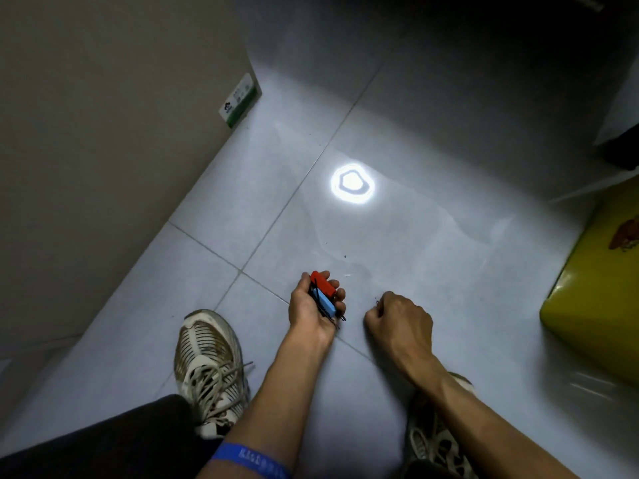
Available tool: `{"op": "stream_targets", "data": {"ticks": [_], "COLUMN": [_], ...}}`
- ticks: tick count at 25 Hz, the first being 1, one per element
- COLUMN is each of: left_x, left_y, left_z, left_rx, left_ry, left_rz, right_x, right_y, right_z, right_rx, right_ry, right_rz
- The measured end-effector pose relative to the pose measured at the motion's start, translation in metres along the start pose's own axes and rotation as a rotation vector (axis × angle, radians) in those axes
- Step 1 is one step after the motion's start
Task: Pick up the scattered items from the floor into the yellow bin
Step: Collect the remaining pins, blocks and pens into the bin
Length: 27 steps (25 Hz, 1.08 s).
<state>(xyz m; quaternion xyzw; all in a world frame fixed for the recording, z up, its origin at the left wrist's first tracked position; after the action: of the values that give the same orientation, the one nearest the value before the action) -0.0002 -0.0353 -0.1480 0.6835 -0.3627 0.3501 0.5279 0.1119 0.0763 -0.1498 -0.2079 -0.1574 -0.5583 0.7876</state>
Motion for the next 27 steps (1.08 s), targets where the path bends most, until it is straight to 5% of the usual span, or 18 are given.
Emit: {"op": "stream_targets", "data": {"ticks": [5,9,11,14,17,27], "left_x": [0.005,0.011,0.012,0.019,0.044,0.262], "left_y": [-0.006,-0.013,-0.011,-0.005,-0.007,-0.112], "left_z": [-0.006,-0.011,-0.016,-0.035,-0.076,-0.308], "left_rx": [0.025,0.030,0.042,0.057,0.024,-0.196], "left_ry": [0.026,0.028,0.014,-0.021,-0.101,-0.693], "left_rz": [0.012,0.033,0.036,0.020,0.012,0.082], "right_x": [0.004,-0.002,-0.008,-0.010,0.004,0.051], "right_y": [0.007,-0.004,-0.008,-0.013,-0.011,0.176], "right_z": [-0.003,-0.002,0.010,0.056,0.127,0.330], "right_rx": [0.077,0.100,-0.139,-0.913,-1.135,-1.229], "right_ry": [0.069,-0.040,-0.128,-0.317,-0.354,0.478], "right_rz": [0.056,0.016,-0.066,-0.193,-0.103,-0.075]}}
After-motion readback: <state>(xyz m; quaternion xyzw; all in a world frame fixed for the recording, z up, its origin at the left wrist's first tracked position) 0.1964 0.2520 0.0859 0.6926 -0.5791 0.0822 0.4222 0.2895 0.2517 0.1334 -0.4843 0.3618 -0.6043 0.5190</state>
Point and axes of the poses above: each hand's wrist, its own x-axis away from the middle knuckle, its own z-axis out of the back of the hand, y = z × x, the point moved 6 cm from there along -x, towards the middle knuckle, and after that the axes turned 12 degrees about -z, right-handed, at the moved point
